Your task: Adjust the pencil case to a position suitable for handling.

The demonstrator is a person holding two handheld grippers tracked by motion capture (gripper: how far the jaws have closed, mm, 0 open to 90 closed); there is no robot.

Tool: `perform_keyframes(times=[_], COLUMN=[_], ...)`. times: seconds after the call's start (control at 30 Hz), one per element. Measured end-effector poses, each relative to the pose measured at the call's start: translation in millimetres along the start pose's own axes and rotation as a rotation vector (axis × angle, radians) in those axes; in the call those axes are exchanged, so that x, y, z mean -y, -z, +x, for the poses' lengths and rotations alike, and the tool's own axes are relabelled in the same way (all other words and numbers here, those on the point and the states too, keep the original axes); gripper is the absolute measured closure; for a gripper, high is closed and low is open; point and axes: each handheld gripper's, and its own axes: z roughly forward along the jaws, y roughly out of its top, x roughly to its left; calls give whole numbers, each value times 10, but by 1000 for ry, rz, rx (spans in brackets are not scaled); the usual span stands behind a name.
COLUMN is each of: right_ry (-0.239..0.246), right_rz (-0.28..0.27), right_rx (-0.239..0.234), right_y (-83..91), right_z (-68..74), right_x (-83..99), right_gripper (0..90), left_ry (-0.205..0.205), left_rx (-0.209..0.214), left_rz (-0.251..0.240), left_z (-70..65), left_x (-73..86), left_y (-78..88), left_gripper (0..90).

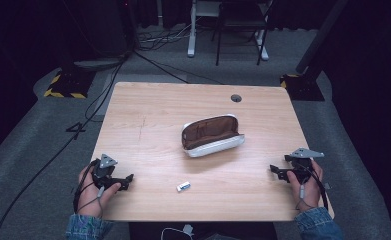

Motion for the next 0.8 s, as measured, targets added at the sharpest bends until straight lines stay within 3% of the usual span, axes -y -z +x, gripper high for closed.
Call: perform_keyframes(times=[0.13, 0.27, 0.43, 0.5, 0.8], right_ry=[0, -1, -2, -1, -1], right_rz=[0, 0, -1, 0, 0], right_rx=[0, -1, 1, -1, -1], right_y=[0, 0, -1, 0, 0], right_z=[0, -1, 0, -1, -1], right_x=[0, 0, 0, 0, 0], right_gripper=[192, 192, 192, 192, 192], left_ry=[2, -13, 14, 19, -11], left_rx=[-4, -12, 17, 27, 53], left_rz=[11, -4, -46, -41, -50], left_z=[-24, -64, -103, -125, -350], left_x=[-21, -74, -130, -145, -213], left_y=[64, 166, 289, 320, 492], left_gripper=[210, 185, 186, 191, 213])
